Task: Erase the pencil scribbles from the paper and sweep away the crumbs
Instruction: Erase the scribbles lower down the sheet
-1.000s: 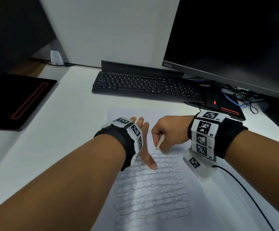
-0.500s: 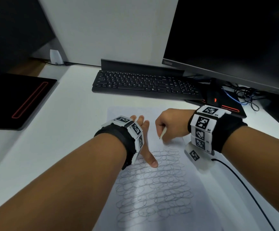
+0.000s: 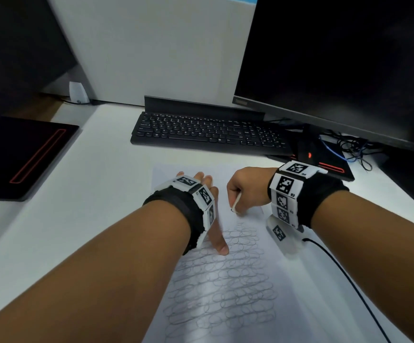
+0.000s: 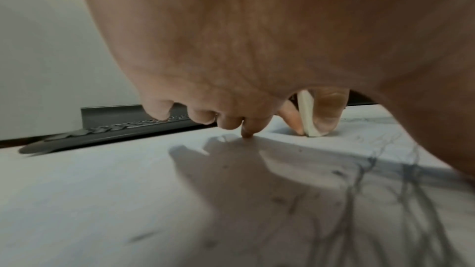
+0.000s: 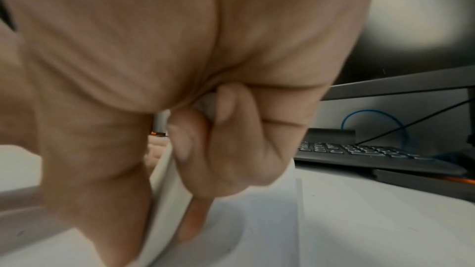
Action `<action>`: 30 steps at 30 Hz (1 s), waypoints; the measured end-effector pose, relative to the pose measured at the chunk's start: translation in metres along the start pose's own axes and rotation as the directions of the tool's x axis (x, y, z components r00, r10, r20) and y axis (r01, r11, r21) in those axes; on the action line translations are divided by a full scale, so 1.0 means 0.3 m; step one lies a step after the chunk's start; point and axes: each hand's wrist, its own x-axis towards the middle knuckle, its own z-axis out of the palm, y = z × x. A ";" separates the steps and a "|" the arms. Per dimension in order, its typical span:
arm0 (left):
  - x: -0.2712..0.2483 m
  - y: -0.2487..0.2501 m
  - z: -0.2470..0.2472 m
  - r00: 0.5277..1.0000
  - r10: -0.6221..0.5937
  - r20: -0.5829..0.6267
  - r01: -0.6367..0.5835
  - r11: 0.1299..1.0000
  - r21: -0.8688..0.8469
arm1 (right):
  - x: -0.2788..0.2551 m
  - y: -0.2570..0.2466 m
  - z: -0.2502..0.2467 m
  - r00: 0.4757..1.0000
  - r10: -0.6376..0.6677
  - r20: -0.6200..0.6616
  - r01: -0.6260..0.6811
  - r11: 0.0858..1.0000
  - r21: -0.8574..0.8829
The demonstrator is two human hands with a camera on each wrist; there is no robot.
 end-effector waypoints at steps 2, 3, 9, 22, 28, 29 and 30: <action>0.012 0.025 0.001 1.000 0.011 0.020 -0.011 1.000 -0.013 | -0.002 -0.002 0.000 1.000 -0.007 -0.002 0.007 1.000 -0.016; 0.018 0.039 0.002 0.999 0.014 0.037 -0.013 0.999 -0.032 | -0.005 -0.002 -0.001 1.000 -0.009 -0.002 0.008 1.000 -0.016; 0.085 0.055 0.039 0.988 0.038 0.150 -0.032 0.999 -0.040 | -0.034 -0.031 0.040 0.995 -0.100 0.008 0.100 0.990 -0.096; 0.077 0.050 0.051 0.995 0.036 0.097 -0.024 0.992 -0.126 | -0.055 -0.006 -0.001 0.995 -0.082 0.051 0.084 0.996 -0.024; 0.055 0.055 0.037 0.991 0.071 0.117 -0.061 0.994 -0.090 | -0.053 -0.030 0.020 0.986 -0.121 0.117 0.127 0.991 -0.046; 0.051 0.056 0.034 0.991 0.075 0.111 -0.065 0.994 -0.089 | -0.057 -0.030 0.019 0.983 -0.120 0.142 0.127 0.991 -0.043; 0.053 0.055 0.035 0.993 0.064 0.101 -0.054 0.994 -0.099 | -0.053 -0.016 0.010 0.986 -0.099 0.132 0.104 0.994 -0.031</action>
